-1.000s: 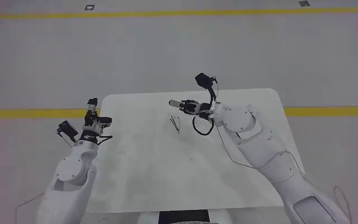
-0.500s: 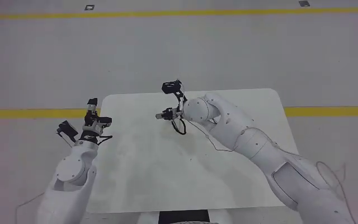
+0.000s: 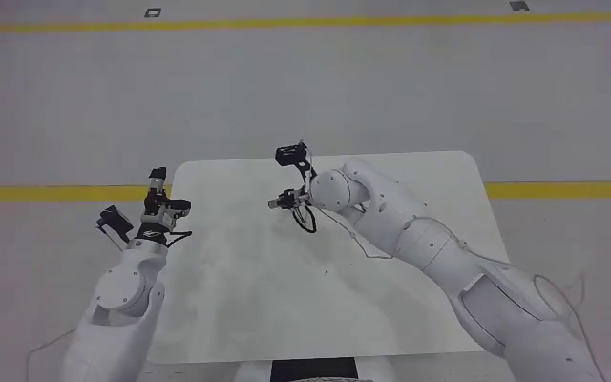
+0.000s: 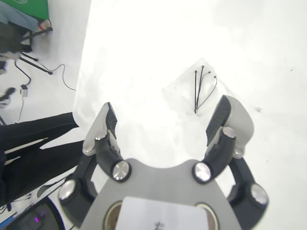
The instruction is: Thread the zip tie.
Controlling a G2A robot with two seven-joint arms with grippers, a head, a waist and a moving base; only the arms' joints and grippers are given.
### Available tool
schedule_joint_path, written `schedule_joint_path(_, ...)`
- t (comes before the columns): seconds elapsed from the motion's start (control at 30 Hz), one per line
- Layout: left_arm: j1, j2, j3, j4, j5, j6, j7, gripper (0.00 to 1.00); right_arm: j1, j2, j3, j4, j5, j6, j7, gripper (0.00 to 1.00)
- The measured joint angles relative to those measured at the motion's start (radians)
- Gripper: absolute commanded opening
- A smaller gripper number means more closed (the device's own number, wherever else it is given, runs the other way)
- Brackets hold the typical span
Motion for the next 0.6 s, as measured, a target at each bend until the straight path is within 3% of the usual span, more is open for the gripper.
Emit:
schedule_joint_path(0.1,0.000,0.000,0.000,0.000,0.000,0.000,0.000,1.00,0.043,-0.041,-0.030,0.066,0.041,0.030,0.080,1.00)
schedule_joint_path(0.33,0.000,0.000,0.000,0.000,0.000,0.000,0.000,1.00,0.092,-0.135,-0.085,0.235,0.092,0.022,0.063,1.00)
schedule_joint_path(0.6,0.000,0.000,0.000,0.000,0.000,0.000,0.000,1.00,0.093,-0.141,-0.086,0.251,0.096,0.020,0.060,1.00)
